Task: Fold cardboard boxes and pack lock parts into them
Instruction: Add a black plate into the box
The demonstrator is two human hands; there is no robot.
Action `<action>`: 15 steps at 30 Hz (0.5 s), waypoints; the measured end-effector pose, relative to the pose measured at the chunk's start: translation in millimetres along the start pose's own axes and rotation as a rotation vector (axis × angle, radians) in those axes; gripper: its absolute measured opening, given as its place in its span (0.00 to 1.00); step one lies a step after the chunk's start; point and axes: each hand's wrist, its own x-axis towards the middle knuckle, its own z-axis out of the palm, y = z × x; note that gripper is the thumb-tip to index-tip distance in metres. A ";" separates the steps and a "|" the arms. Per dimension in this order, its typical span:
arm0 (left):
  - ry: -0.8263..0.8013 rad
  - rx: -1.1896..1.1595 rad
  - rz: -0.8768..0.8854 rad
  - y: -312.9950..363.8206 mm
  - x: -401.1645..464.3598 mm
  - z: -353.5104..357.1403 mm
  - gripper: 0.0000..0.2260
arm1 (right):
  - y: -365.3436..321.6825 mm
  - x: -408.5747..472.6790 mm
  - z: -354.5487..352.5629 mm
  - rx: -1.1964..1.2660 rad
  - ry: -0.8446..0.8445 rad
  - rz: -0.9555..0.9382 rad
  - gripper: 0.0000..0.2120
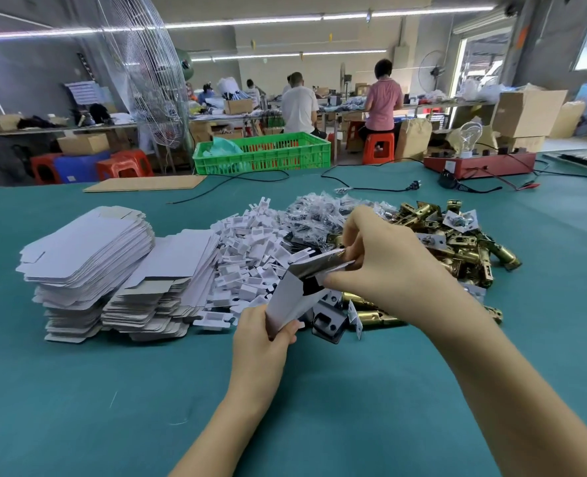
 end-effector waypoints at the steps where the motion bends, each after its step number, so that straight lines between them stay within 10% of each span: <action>1: 0.017 0.009 0.012 -0.7 0.1 0.0 0.08 | -1.4 -0.1 4.0 0.024 0.018 0.016 0.20; 15: 0.096 0.050 0.085 -0.1 0.4 0.1 0.12 | -3.6 -0.7 33.8 0.193 0.067 0.114 0.22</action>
